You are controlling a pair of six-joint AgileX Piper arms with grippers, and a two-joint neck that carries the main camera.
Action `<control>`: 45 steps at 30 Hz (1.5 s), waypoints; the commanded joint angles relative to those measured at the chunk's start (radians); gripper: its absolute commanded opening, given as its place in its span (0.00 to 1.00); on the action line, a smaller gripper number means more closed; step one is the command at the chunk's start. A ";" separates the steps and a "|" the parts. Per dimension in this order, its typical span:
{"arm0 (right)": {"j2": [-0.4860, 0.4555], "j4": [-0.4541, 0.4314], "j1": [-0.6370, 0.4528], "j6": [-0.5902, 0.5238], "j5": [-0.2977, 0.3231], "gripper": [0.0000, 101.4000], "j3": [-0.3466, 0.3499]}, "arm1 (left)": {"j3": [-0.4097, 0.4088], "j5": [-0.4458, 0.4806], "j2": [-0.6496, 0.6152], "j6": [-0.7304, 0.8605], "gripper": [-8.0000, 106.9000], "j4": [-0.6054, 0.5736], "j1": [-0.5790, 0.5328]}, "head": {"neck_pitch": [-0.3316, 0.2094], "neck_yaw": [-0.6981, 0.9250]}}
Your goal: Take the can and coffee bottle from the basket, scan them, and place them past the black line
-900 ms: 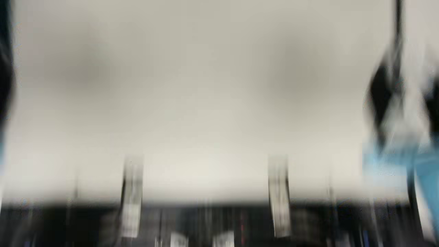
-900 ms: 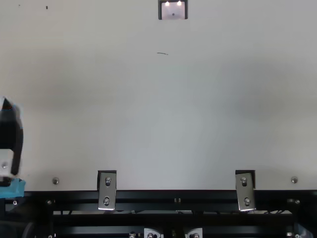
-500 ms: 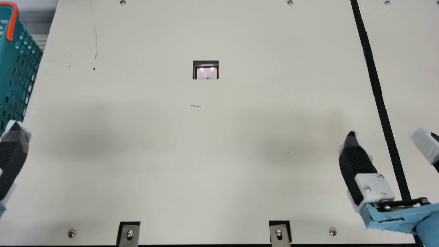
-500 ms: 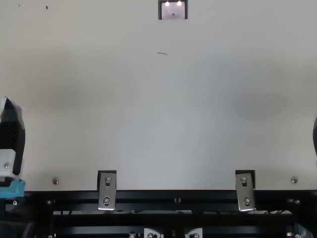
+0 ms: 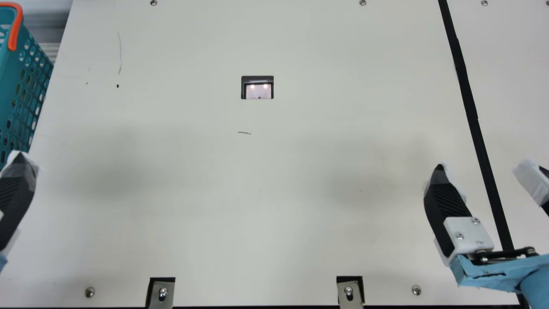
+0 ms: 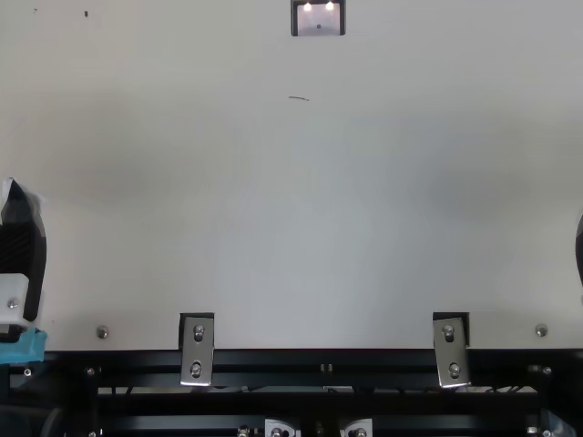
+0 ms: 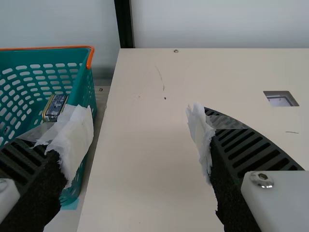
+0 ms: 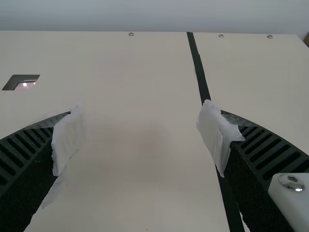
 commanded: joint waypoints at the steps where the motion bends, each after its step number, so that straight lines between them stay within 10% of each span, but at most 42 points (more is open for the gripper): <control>1: 0.000 0.000 0.000 0.000 0.000 1.00 0.000 | 0.000 0.000 0.000 0.000 0.85 0.000 0.000 | -0.004 -0.007; 27: 0.005 -0.012 -0.006 0.007 -0.003 1.00 -0.010 | 0.000 0.000 0.000 0.000 0.85 0.000 0.000 | -0.004 -0.007; 35: 0.066 -0.047 0.020 0.059 0.055 1.00 -0.193 | 0.000 0.000 0.000 0.000 0.85 0.000 0.000 | -0.004 -0.007; 45: 0.138 -0.057 0.145 0.141 0.302 1.00 -0.478 | 0.000 0.000 0.000 0.000 0.85 0.000 0.000 | -0.004 -0.007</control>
